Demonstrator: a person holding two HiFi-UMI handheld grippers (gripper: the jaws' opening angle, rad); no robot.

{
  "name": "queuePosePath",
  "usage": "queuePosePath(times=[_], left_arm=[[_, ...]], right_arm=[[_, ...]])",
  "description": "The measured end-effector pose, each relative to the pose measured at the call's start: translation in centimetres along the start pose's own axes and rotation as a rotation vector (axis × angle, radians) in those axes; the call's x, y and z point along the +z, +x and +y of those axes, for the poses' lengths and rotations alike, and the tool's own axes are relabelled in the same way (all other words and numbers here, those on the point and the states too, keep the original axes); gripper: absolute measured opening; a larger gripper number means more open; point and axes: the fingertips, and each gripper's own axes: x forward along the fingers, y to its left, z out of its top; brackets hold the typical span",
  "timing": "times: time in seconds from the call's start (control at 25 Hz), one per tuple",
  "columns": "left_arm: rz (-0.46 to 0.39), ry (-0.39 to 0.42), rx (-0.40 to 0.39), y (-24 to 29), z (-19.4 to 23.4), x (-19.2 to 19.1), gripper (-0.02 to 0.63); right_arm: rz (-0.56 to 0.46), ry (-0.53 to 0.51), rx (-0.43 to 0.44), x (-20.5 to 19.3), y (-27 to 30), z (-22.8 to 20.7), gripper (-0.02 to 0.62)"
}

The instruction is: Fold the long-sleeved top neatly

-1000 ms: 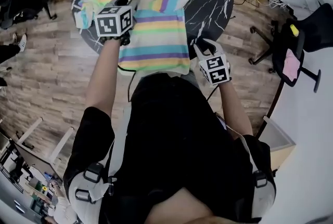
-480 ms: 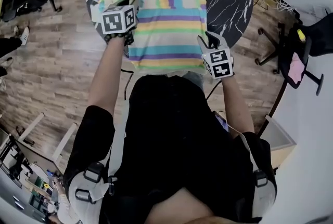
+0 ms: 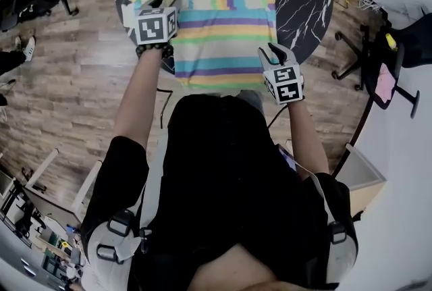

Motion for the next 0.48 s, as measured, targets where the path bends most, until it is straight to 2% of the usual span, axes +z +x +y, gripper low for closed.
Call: queuePosePath(times=[0.36,0.48], left_arm=[[-0.006,0.016,0.003,-3.1,-0.3,-2.1,0.209],[-0.012,-0.001,0.031,-4.8,-0.1,-3.4,0.209]], right_arm=[[-0.021,-0.036,0.019,0.4,0.4,1.1,0.129],[-0.045,-0.069,0.048,1.1,0.2,2.1,0.129]])
